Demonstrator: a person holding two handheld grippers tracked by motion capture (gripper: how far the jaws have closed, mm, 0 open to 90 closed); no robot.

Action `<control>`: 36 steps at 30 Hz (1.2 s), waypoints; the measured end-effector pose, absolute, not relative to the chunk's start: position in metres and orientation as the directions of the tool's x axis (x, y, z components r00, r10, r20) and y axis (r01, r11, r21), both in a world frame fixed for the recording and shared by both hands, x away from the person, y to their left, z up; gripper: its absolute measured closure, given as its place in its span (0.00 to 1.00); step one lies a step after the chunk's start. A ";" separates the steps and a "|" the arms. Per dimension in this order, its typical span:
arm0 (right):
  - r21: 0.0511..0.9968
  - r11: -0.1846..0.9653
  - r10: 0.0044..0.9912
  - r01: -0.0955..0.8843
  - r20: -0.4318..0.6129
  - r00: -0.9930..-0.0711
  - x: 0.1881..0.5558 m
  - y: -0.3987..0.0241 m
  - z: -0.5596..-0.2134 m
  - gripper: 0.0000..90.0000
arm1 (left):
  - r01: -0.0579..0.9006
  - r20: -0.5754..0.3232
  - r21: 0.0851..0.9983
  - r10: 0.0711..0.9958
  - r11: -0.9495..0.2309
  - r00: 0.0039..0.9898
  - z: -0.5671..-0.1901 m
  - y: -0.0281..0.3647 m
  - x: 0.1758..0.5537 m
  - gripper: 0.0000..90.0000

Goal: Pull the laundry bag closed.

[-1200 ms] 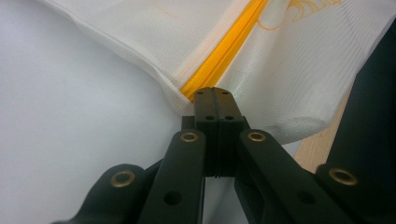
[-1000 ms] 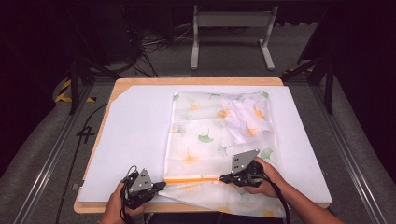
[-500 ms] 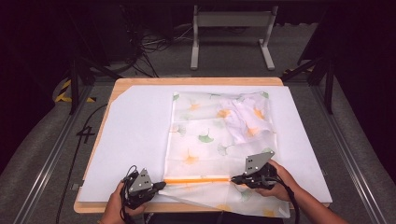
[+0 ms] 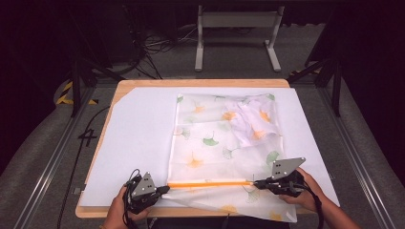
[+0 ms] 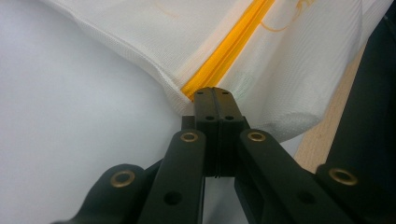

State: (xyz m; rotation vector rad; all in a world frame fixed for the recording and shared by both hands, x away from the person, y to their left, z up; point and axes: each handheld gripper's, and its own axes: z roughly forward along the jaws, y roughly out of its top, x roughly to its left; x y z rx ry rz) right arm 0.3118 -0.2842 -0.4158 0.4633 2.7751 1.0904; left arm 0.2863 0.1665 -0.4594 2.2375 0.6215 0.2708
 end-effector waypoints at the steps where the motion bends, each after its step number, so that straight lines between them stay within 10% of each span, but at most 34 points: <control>1: 0.683 0.689 0.333 0.242 -0.001 -0.943 0.311 -0.287 -0.416 1.00 | 0.347 -0.004 0.742 0.514 -0.574 0.858 -0.459 0.167 0.286 1.00; 36: 0.717 0.620 0.457 0.319 0.000 -0.889 0.286 -0.372 -0.415 1.00 | 0.337 0.006 0.738 0.505 -0.585 0.863 -0.459 0.166 0.286 1.00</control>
